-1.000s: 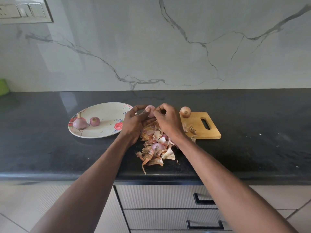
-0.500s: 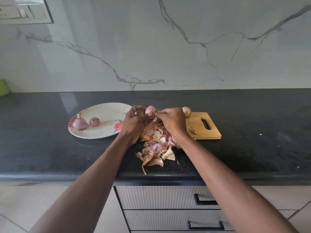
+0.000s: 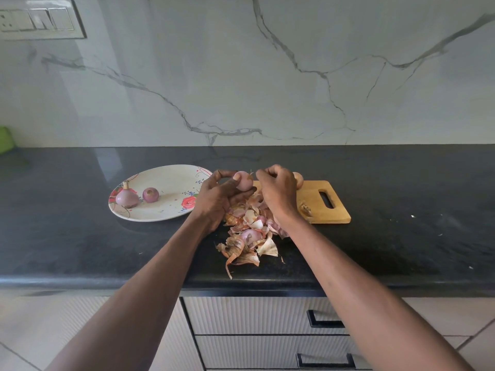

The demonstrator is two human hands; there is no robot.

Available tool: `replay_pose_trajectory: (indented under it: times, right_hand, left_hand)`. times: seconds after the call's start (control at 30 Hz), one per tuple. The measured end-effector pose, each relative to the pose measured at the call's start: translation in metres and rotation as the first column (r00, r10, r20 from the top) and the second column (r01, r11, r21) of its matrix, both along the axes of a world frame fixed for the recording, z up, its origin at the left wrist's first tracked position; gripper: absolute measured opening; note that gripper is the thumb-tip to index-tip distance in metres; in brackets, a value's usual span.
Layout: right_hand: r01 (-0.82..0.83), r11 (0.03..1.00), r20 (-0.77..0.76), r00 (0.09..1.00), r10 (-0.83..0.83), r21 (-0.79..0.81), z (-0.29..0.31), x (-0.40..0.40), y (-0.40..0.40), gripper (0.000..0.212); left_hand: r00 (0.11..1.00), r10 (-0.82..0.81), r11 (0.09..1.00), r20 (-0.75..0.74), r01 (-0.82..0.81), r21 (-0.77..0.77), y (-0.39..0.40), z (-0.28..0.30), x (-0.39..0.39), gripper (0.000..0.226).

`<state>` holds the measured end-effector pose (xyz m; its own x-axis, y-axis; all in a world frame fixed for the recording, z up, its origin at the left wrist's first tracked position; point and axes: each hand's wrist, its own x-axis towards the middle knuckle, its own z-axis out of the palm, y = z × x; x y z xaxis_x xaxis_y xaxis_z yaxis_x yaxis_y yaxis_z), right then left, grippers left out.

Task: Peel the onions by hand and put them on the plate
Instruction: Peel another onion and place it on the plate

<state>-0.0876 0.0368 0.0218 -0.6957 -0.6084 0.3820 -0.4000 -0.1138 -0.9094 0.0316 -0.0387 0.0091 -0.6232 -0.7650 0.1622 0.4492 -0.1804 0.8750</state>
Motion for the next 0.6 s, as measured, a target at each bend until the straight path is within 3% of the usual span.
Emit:
replay_pose_trajectory:
  times: [0.03, 0.17, 0.27, 0.37, 0.5, 0.6]
  right_hand:
    - [-0.003, 1.0, -0.031, 1.0, 0.003, -0.009, 0.001, -0.002, 0.001, 0.004]
    - [-0.057, 0.998, -0.182, 0.982, 0.056, 0.002, 0.001, -0.005, 0.006, 0.013]
    - [-0.127, 0.981, -0.302, 0.939, 0.166, 0.146, 0.0, -0.004, 0.006, 0.039]
    - [-0.154, 0.959, -0.386, 0.891, 0.238, 0.237, -0.005, -0.001, 0.002, 0.041]
    - [-0.166, 0.964, -0.392, 0.889, 0.237, 0.207, -0.005, 0.0, 0.0, 0.036]
    - [-0.138, 0.967, -0.34, 0.918, 0.206, 0.212, -0.004, -0.001, -0.002, 0.032]
  left_hand:
    - [1.0, 0.012, 1.0, 0.0, -0.012, 0.008, -0.001, 0.0, 0.0, 0.025]
    - [0.997, 0.067, 0.998, 0.035, -0.067, 0.0, -0.004, 0.001, -0.001, 0.016]
    - [0.995, 0.079, 0.997, 0.065, -0.077, -0.027, -0.002, 0.002, 0.001, 0.018]
    - [0.995, 0.066, 0.997, 0.077, -0.062, -0.053, 0.001, 0.003, 0.002, 0.016]
    - [0.998, 0.039, 0.998, 0.057, -0.036, -0.045, 0.007, 0.006, 0.003, 0.014]
    - [0.999, 0.01, 0.999, 0.044, -0.008, -0.049, 0.009, 0.007, 0.004, 0.024]
